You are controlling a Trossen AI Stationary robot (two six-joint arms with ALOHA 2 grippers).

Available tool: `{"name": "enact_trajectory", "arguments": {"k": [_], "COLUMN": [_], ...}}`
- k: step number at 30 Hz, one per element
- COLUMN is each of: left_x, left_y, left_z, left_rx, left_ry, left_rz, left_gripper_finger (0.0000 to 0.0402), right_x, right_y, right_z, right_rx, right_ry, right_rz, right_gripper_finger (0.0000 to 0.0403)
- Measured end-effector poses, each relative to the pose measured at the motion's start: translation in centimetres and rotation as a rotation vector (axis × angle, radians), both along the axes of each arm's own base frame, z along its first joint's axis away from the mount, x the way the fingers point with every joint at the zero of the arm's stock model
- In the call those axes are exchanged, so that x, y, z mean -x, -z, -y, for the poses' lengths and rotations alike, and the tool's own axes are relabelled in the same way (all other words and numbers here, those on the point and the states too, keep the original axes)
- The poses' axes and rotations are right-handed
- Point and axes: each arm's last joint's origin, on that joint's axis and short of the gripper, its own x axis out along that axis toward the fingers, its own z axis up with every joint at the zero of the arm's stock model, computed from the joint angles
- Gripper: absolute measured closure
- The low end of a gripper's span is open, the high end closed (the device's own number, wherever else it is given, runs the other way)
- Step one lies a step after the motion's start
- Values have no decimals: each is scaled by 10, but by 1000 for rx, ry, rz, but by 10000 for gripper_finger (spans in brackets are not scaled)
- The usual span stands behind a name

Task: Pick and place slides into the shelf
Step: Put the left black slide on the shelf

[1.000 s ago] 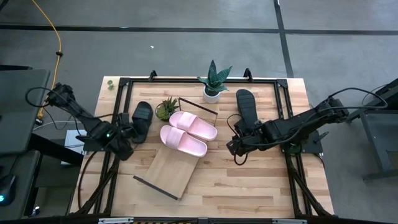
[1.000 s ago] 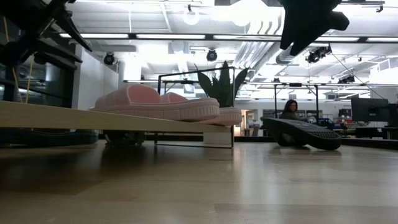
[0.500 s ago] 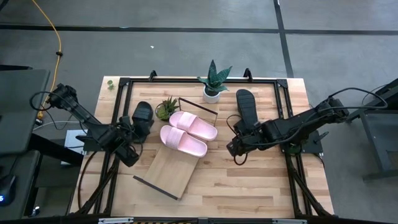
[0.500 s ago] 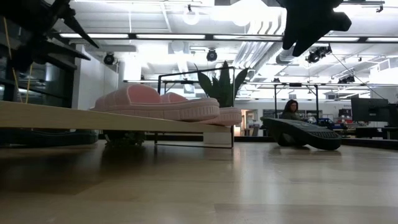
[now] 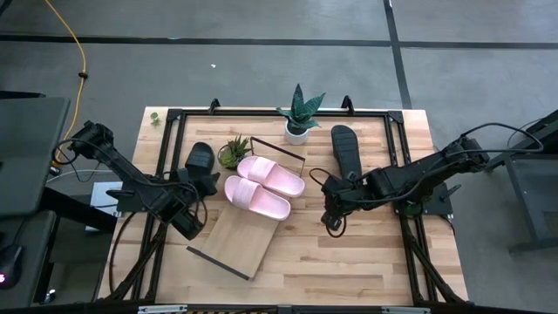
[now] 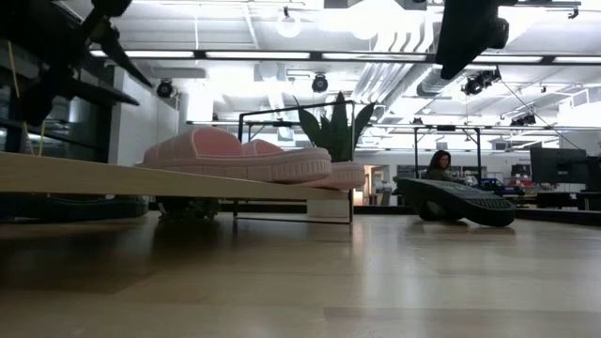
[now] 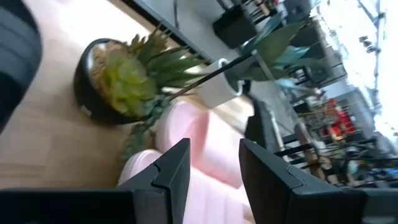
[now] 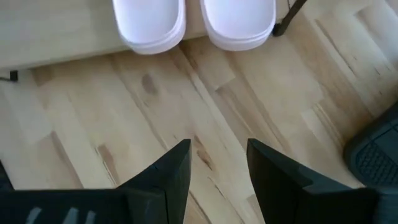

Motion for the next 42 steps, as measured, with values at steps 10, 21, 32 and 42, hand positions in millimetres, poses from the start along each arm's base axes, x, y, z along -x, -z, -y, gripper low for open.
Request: {"name": "enact_trajectory", "arguments": {"k": [10,21,32,42], "left_x": [9,22,10,3], "left_y": [9,16,43,67], "left_z": [-5,-10,-2,5], "left_rx": [55,85,60,82], "left_ry": [-38,-52,-62,-110], "left_rz": [-220,-424,-564,-662], "left_gripper_finger": [275,275,275,275], "right_x": [1,2,1,2], "right_y": [1,2,2,2], "right_z": [2,6,8,9], "right_rx": [-28,-30,-37,-53], "right_ry": [-79,-53,2,69], "right_rz": [-41,-64,-61,-57], "right_gripper_finger": [257,257,257,257]}}
